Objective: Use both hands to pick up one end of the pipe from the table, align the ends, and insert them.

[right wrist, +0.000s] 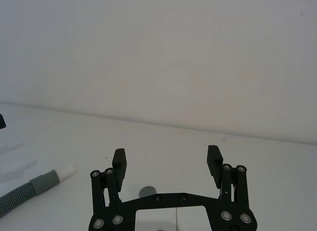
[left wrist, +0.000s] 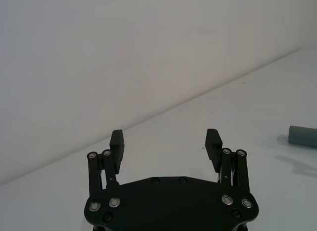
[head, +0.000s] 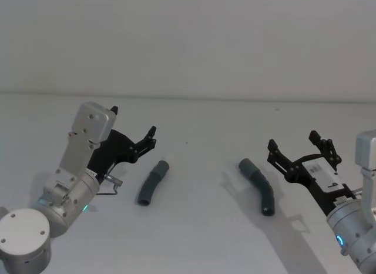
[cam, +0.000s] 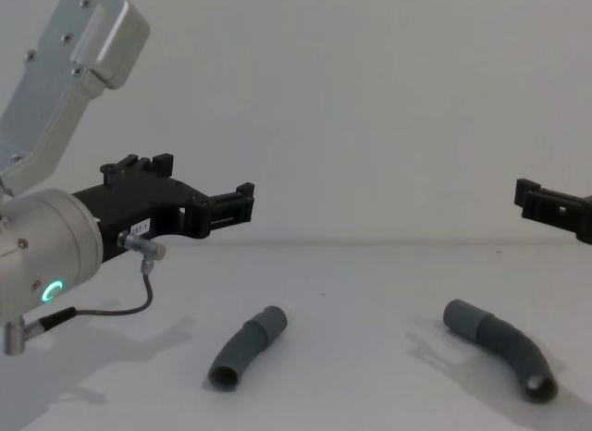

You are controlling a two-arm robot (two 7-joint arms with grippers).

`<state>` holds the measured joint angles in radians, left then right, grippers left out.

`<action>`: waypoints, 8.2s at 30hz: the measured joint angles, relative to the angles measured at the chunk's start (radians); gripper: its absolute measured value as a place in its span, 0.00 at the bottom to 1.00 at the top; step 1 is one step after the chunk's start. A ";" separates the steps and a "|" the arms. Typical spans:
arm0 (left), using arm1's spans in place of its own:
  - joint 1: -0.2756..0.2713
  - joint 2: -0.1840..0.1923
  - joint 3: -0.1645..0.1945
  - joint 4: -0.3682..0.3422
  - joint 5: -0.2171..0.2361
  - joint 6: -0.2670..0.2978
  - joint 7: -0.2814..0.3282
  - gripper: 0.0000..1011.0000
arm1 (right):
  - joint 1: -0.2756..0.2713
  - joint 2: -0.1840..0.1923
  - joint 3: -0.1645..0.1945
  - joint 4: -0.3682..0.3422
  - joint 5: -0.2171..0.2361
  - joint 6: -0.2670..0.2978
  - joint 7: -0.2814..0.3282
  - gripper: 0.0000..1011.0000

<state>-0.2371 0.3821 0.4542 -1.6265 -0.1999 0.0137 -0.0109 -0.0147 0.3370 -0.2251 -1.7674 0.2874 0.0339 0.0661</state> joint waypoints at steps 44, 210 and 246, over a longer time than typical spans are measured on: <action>-0.012 0.005 0.000 0.003 -0.012 0.015 -0.033 0.99 | 0.000 0.000 -0.001 0.001 0.000 0.000 0.001 0.99; -0.401 -0.031 0.150 0.257 -0.060 0.808 -0.455 0.33 | 0.287 0.224 -0.104 0.035 0.110 0.600 0.302 0.99; -0.401 -0.031 0.150 0.257 -0.060 0.808 -0.455 0.33 | 0.412 0.185 -0.214 0.213 0.031 0.665 0.326 0.99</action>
<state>-0.6378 0.3508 0.6044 -1.3699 -0.2602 0.8218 -0.4663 0.3971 0.5217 -0.4389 -1.5541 0.3181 0.6988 0.3923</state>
